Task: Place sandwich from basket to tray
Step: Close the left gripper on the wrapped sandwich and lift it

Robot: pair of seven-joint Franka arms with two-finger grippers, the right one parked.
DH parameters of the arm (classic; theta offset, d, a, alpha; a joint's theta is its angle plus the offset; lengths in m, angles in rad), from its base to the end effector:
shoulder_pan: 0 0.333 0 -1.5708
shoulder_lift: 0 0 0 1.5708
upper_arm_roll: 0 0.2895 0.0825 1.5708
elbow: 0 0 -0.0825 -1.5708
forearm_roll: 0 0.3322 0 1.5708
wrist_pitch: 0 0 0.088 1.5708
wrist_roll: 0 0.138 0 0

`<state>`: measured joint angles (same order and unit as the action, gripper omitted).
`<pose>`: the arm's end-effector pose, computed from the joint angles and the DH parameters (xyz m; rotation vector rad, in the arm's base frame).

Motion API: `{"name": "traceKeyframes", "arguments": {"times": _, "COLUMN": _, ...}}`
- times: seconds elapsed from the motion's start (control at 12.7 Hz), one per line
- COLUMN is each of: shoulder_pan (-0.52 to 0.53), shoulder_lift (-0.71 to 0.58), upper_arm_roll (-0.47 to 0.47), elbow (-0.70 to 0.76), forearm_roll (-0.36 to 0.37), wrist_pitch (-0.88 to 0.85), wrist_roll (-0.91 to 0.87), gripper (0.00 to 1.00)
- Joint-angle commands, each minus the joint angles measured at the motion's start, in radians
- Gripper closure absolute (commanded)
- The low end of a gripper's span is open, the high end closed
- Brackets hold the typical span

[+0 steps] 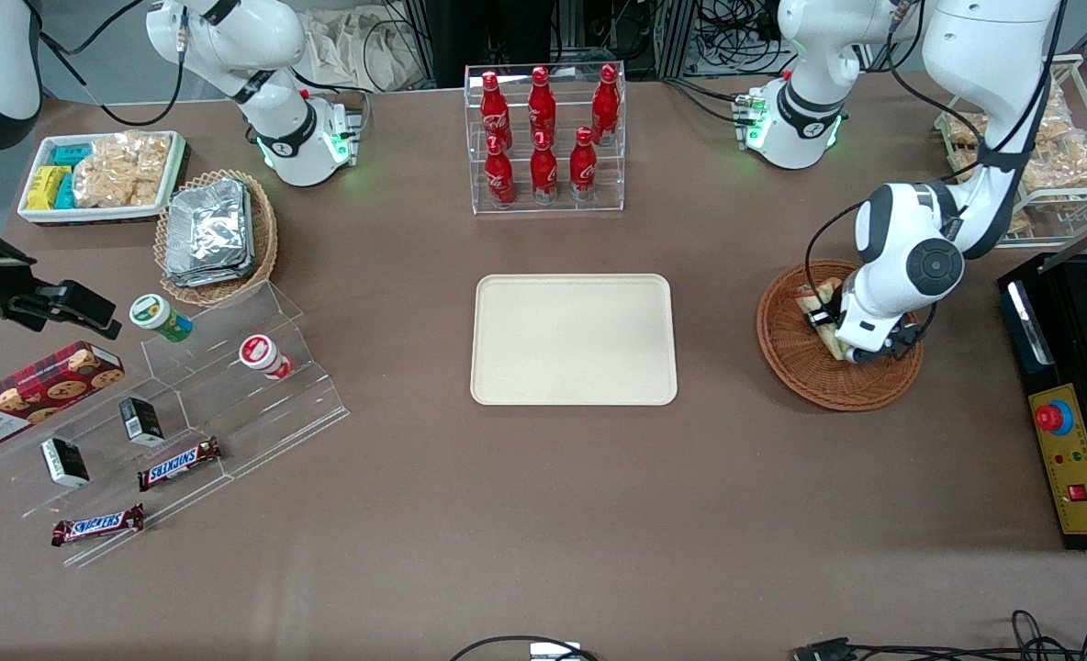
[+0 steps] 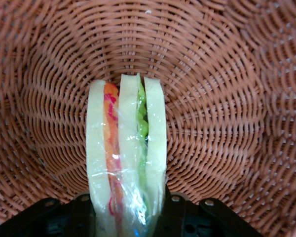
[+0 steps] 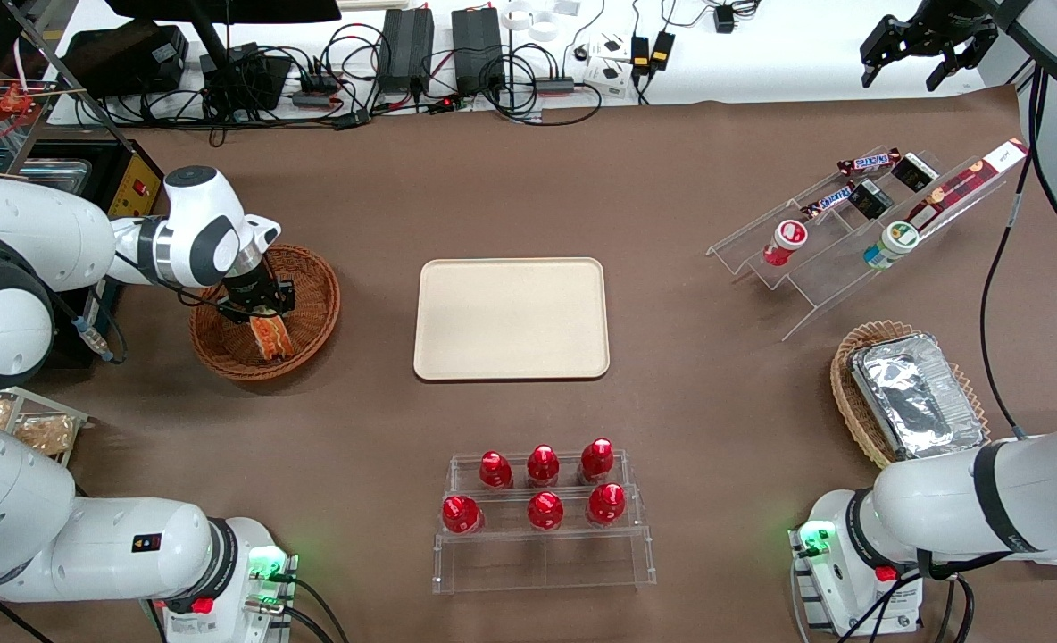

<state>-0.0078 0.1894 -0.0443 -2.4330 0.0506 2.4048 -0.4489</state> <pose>0.4276 -0.0217 0.2006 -3.0029 -0.5395 0.3141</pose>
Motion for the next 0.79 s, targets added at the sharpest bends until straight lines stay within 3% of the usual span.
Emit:
{"name": "traceKeyframes", "arguments": {"times": 0.0, "shoulder_pan": -0.003, "shoulder_lift": -0.083, "upper_arm_roll": -0.005, "elbow": 0.005, "forearm_roll": 0.018, "wrist_pitch": -0.077, "wrist_roll": -0.016, "gripper": 1.0}}
{"name": "traceKeyframes", "arguments": {"times": 0.24, "shoulder_pan": -0.004, "shoulder_lift": -0.162, "upper_arm_roll": -0.009, "elbow": 0.112, "forearm_roll": 0.05, "wrist_pitch": -0.281, "wrist_roll": -0.008, "gripper": 1.0}}
{"name": "traceKeyframes", "arguments": {"times": 0.71, "shoulder_pan": -0.003, "shoulder_lift": -0.151, "upper_arm_roll": -0.011, "elbow": 0.694, "forearm_roll": 0.046, "wrist_pitch": -0.936, "wrist_roll": 0.171, "gripper": 1.0}}
